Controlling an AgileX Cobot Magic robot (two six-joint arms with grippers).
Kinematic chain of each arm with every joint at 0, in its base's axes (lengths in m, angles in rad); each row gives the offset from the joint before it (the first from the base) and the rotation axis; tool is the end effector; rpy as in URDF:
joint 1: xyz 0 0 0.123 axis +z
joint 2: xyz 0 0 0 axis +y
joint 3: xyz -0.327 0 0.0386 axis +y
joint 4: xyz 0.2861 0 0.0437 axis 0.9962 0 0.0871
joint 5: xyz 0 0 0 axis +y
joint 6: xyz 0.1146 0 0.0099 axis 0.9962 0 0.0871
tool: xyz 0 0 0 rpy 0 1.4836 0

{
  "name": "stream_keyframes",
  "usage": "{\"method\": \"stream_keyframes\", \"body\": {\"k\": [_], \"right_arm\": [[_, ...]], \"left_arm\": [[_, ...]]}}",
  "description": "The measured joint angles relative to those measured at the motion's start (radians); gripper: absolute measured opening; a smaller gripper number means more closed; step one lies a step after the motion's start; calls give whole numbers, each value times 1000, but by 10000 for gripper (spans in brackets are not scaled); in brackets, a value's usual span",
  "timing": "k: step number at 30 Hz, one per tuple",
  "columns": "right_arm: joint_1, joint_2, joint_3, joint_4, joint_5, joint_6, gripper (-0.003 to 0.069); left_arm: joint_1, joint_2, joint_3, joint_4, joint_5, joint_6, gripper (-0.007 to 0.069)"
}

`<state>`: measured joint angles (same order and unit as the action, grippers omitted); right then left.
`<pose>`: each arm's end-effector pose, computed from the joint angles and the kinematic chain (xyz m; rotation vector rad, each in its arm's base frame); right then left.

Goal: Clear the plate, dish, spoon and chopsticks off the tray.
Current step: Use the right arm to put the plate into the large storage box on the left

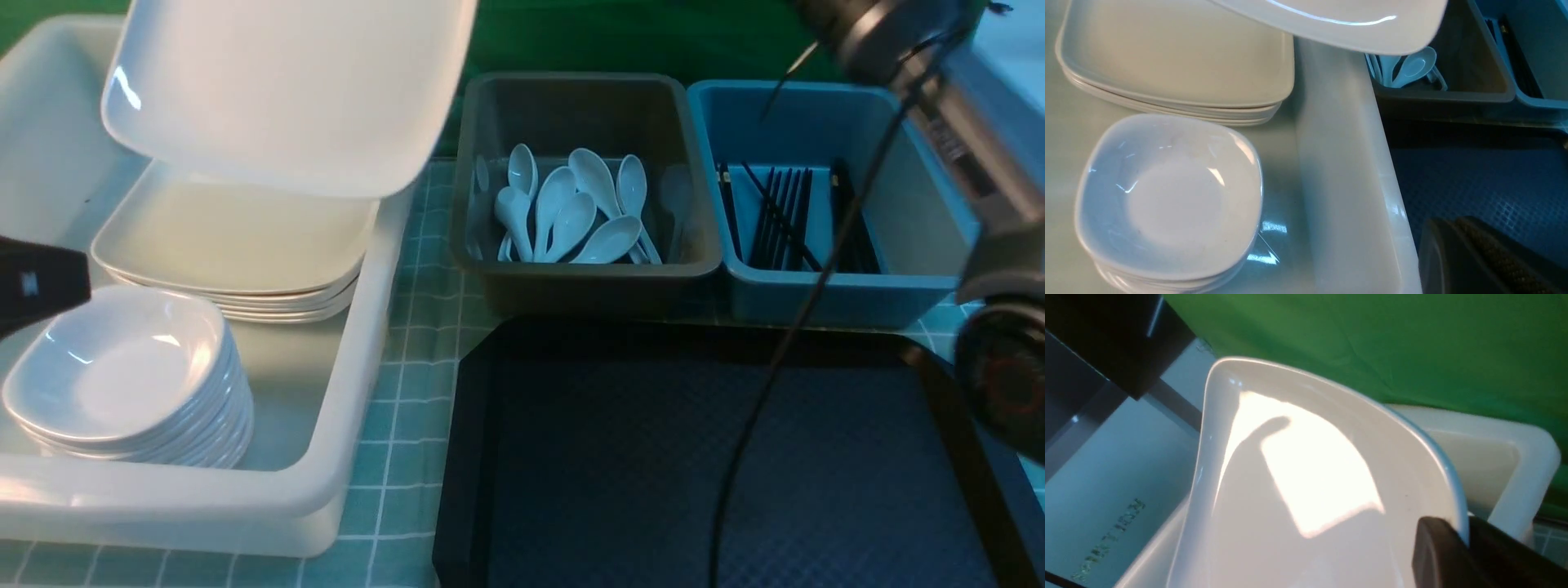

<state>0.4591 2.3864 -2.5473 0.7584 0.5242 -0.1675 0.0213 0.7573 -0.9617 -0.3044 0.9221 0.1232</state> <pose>0.5622 0.3221 0.3919 -0.2208 1.8084 1.0108 0.1523 -0.0243 0.4127 0.0443 2.1722 -0.2871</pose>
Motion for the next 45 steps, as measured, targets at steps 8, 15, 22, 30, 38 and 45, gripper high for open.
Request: {"method": "stream_keyframes", "body": {"k": [8, 15, 22, 30, 38, 45], "right_arm": [[20, -2, -10, -146, 3, 50, 55], [20, -3, -10, -147, 17, 79, 55], [23, -47, -10, -152, 83, 36, 55], [82, -97, -14, -151, 134, -15, 55], [169, -68, -14, -143, -24, -24, 55], [164, 15, -14, -152, -161, -2, 55]], "left_arm": [[0, -4, 0, 15, 4, -17, 0], [0, -4, 0, 15, 9, -23, 2], [0, -4, 0, 15, 23, -23, 7], [0, -4, 0, 14, 26, -23, 7], [0, -4, 0, 14, 27, -23, 7], [0, -4, 0, 21, 47, -23, 7]]}}
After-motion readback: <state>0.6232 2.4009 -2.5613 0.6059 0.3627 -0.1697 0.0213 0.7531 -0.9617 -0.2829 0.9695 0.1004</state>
